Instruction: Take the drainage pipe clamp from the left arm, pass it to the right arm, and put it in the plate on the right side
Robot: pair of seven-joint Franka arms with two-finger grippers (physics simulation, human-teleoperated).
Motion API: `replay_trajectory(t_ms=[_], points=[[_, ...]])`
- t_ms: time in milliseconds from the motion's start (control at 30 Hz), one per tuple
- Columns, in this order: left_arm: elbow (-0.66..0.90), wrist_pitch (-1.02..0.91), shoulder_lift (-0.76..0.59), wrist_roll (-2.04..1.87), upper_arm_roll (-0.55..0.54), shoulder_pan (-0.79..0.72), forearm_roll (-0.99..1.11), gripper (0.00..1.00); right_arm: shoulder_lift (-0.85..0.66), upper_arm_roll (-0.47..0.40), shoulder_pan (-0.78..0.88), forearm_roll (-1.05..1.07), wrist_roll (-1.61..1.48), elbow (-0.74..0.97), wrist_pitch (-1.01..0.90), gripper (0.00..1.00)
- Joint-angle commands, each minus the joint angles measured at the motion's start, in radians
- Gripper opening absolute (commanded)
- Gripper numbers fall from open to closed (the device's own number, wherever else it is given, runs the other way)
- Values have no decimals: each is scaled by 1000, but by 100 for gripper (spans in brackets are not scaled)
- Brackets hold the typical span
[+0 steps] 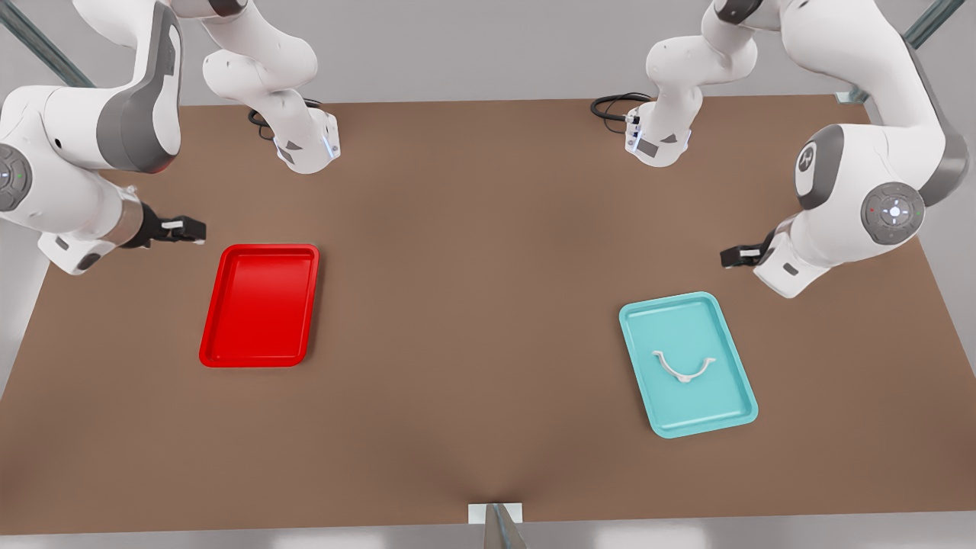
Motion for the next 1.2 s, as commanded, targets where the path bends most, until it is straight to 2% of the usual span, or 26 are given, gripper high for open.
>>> replay_trajectory(t_ms=[0,67,133,167,233,300,400,500,600,733,1000,1100,1167], points=[[-27,107,-12,-40,11,-8,-17,100,-1,-1,0,0,-78,0,92,100],[-26,104,-3,-41,13,-8,-14,100,-1,-1,0,0,-77,0,91,100],[-16,110,89,-43,37,-11,-6,100,0,-1,0,1,-72,0,91,100],[2,127,155,-46,45,-9,-5,100,0,-1,0,1,-71,0,91,100],[135,136,358,-199,50,-23,-8,100,2,-1,0,3,-68,-1,89,100],[188,276,462,-270,63,-31,-6,100,2,-1,-1,4,-66,-3,85,100],[180,403,493,-246,99,-12,-6,100,2,-1,-1,6,-66,-3,82,100],[97,498,495,414,99,25,-19,100,2,-1,-1,6,-66,-8,82,100],[63,515,525,926,99,25,-20,100,3,-1,0,6,-65,-8,82,100],[-4,596,530,1189,99,25,6,100,3,-1,0,6,-65,-8,82,100],[-36,670,530,1238,99,3,35,100,3,-1,-1,6,-68,-11,75,100],[-105,854,547,1233,99,-15,58,100,3,-1,-1,6,-65,-11,75,100],[-107,889,560,1233,99,-15,58,100,3,-1,-1,6,-65,-11,75,100]])
